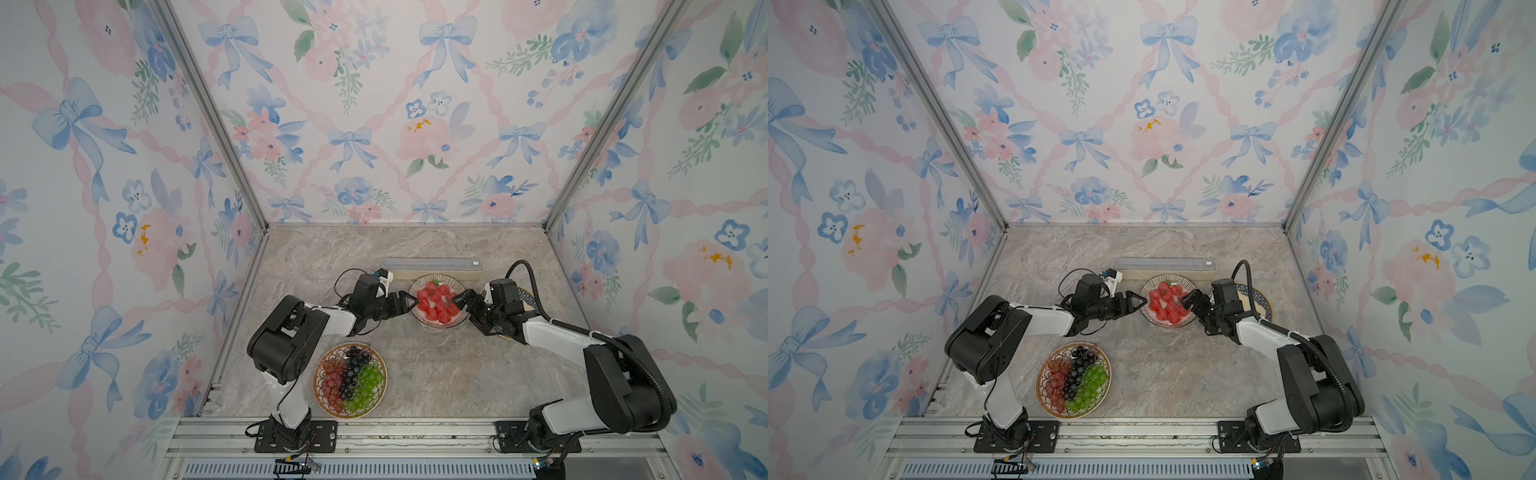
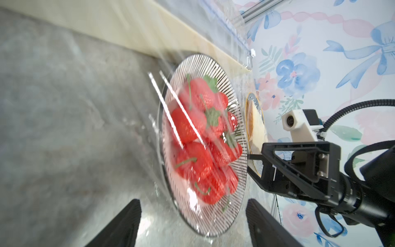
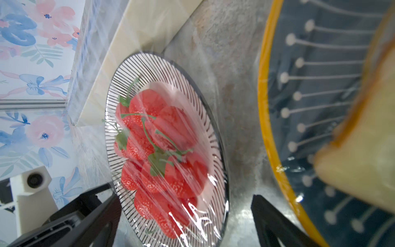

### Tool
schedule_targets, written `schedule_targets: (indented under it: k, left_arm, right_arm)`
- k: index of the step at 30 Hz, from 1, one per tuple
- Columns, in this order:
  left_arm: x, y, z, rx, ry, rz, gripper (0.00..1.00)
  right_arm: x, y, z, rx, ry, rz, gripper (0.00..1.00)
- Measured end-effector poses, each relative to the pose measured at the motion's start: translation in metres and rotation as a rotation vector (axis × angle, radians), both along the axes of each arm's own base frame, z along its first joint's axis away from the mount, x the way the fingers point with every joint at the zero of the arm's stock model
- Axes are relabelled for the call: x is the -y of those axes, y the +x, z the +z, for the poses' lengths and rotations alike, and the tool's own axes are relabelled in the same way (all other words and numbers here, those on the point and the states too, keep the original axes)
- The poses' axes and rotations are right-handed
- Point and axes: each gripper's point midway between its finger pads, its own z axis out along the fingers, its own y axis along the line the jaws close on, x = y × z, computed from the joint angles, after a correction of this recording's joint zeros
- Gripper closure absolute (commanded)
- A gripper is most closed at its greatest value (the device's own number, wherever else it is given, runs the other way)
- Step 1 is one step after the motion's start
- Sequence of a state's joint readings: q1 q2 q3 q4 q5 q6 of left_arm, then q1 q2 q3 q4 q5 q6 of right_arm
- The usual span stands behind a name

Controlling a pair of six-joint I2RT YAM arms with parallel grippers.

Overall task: Wrap the plate with plastic wrap
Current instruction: Cover the plate with plastic wrap.

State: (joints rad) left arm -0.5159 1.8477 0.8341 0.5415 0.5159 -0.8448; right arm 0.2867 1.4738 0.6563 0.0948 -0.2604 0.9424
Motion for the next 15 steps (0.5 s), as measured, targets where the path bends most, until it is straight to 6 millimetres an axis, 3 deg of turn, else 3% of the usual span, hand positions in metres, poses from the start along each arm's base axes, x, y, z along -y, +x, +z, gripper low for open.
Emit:
schedule_targets:
  k: [6, 15]
  left_arm:
    - [0.012, 0.009, -0.022, -0.027, 0.017, -0.029, 0.19]
    - [0.031, -0.009, -0.013, -0.021, 0.028, -0.092, 0.2]
  right_arm:
    - [-0.008, 0.017, -0.003, 0.011, 0.011, 0.042, 0.03]
    - [-0.029, 0.016, -0.004, 0.015, 0.0, 0.14, 0.03]
